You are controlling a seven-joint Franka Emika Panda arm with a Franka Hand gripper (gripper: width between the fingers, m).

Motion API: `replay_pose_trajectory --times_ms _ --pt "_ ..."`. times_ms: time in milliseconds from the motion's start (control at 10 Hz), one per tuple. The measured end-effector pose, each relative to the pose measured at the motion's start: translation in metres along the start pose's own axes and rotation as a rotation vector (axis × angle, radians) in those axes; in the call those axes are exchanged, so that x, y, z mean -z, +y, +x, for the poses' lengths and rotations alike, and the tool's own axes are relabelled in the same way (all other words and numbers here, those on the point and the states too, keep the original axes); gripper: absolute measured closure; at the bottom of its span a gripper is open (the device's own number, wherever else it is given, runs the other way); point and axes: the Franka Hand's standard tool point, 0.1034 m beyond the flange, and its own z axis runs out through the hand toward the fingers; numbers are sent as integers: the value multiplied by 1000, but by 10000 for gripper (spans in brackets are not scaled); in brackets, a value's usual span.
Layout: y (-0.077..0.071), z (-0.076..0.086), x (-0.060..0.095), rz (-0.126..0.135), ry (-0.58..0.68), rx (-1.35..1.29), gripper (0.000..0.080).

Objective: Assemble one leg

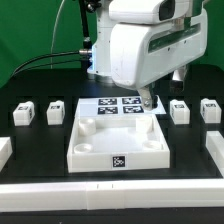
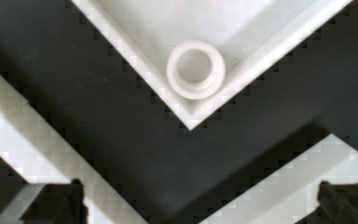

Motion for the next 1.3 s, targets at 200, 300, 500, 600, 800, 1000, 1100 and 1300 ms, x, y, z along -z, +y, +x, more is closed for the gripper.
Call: replay_pose_trajectory --times_ms 200,300,500,600,800,1000,1100,1300 --pt "0 0 0 0 0 0 150" --pt "0 0 0 0 0 0 150" --pt "0 0 0 0 0 0 150" --pt "0 0 0 0 0 0 150" --pt "0 0 0 0 0 0 150" --pt "0 0 0 0 0 0 150" --pt "0 -1 0 0 0 1 150" --pt "-1 -19 -4 -7 -1 31 150"
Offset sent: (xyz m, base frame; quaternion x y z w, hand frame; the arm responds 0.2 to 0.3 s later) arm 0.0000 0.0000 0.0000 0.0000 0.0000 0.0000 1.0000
